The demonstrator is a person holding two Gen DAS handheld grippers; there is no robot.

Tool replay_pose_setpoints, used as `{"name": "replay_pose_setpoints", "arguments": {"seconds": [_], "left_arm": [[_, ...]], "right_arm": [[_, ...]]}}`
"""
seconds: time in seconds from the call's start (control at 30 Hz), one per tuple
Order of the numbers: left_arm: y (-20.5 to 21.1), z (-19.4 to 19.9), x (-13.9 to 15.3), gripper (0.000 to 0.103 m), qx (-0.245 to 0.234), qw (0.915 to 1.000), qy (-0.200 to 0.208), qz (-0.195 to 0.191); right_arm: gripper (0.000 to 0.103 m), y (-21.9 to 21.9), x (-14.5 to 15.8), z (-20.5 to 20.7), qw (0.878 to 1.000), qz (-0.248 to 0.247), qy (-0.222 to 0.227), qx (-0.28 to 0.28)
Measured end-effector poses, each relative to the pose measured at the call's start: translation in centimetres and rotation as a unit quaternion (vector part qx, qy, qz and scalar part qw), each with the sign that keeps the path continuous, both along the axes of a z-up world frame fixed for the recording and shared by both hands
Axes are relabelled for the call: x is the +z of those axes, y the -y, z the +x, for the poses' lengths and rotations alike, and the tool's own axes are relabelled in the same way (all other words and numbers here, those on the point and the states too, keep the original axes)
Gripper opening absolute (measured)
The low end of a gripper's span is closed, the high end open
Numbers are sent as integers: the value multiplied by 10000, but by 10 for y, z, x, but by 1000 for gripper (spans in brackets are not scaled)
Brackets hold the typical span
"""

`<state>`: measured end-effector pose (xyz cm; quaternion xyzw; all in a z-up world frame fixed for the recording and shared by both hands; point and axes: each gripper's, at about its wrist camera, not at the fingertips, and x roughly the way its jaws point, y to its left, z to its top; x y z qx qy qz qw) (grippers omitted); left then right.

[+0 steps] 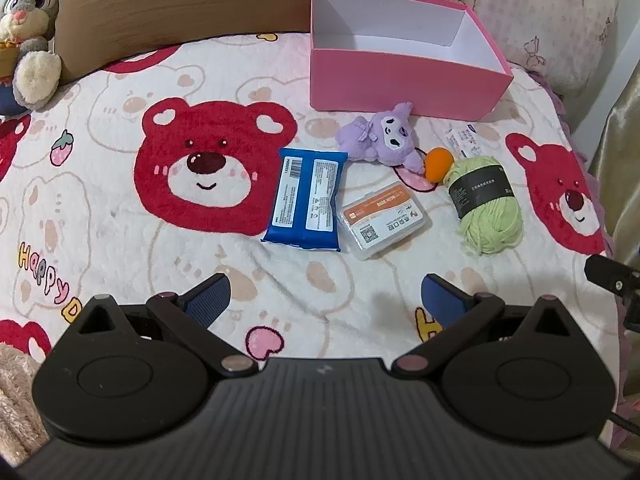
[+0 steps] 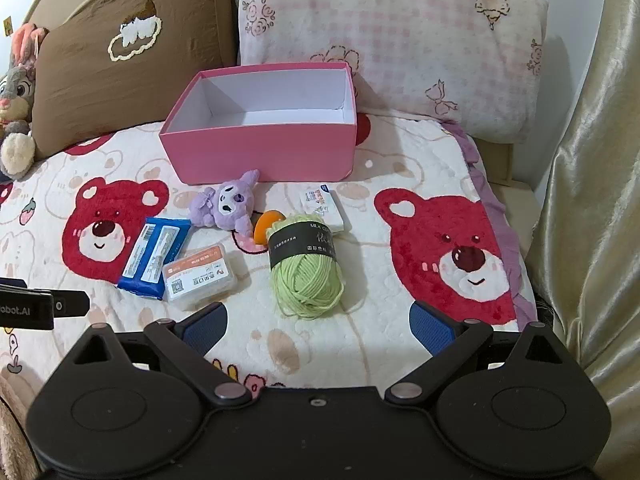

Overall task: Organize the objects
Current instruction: 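Move the left tool toward the clear orange-labelled plastic box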

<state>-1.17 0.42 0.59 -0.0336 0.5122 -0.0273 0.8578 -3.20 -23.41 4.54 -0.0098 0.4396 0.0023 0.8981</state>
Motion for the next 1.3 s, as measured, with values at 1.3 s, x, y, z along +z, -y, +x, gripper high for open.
{"name": "replay_pose_setpoints", "arguments": {"seconds": [1.3], "left_arm": [[2, -7, 12, 103, -111, 9999, 57, -118]], "right_arm": [[99, 1, -6, -1, 10000, -33, -60, 43]]}}
